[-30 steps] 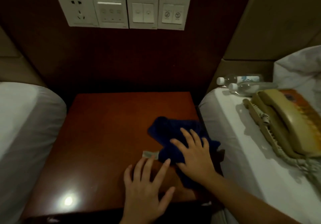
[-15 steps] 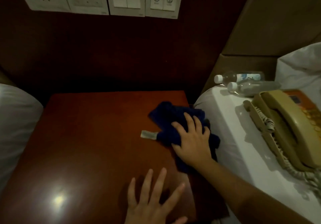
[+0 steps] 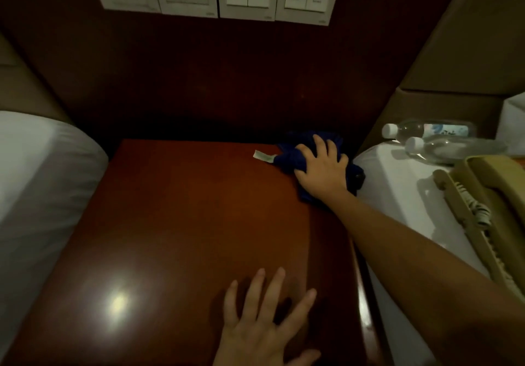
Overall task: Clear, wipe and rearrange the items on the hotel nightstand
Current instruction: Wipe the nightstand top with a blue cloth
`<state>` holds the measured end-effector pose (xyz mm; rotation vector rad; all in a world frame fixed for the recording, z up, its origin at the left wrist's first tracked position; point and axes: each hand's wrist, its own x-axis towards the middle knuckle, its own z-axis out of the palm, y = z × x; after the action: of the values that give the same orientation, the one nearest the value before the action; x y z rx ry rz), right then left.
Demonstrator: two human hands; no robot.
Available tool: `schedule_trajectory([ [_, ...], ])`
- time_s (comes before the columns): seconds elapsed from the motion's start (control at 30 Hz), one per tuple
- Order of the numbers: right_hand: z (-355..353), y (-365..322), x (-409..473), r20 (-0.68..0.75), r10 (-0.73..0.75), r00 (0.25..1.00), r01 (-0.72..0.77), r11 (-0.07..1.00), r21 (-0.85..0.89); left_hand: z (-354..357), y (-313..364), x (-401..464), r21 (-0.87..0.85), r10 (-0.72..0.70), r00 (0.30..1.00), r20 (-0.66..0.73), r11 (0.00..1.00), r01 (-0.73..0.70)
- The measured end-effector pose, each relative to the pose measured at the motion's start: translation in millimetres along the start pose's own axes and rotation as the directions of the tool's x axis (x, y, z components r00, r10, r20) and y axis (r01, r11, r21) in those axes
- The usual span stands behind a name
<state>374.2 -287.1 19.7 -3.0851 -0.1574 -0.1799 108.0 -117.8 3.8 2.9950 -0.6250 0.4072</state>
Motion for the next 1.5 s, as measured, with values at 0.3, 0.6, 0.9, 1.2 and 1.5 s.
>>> schedule_trajectory([
  [0.3, -24.1, -12.1, -153.3, 0.038, -0.067, 0.997, 0.067, 0.998, 0.002, -17.2, 0.8, -8.0, -0.215, -0.008, 1.000, 0.001, 0.977, 0.008],
  [0.6, -40.1, -13.0, -277.8, 0.000, -0.319, 0.948, 0.314, 0.934, 0.171, -41.1, -7.5, -4.2, -0.435, -0.248, 0.952, 0.180, 0.848, 0.303],
  [0.9, -69.2, 10.5, -275.8, 0.115, -0.445, 0.888, 0.374, 0.845, 0.382, -54.0, 6.5, 3.0, -0.129, 0.068, 0.957, 0.283, 0.991, -0.033],
  [1.2, -41.2, -13.5, -302.1, 0.037, -0.317, 0.948, 0.291, 0.907, 0.305, -54.9, 10.1, -47.5, -0.268, -0.064, 0.981, 0.183, 0.957, 0.112],
  [1.5, 60.2, -165.8, -407.9, 0.291, -0.456, 0.841, 0.257, 0.811, 0.526, -28.6, -54.8, -245.8, -0.212, -0.261, 0.913, 0.314, 0.918, 0.336],
])
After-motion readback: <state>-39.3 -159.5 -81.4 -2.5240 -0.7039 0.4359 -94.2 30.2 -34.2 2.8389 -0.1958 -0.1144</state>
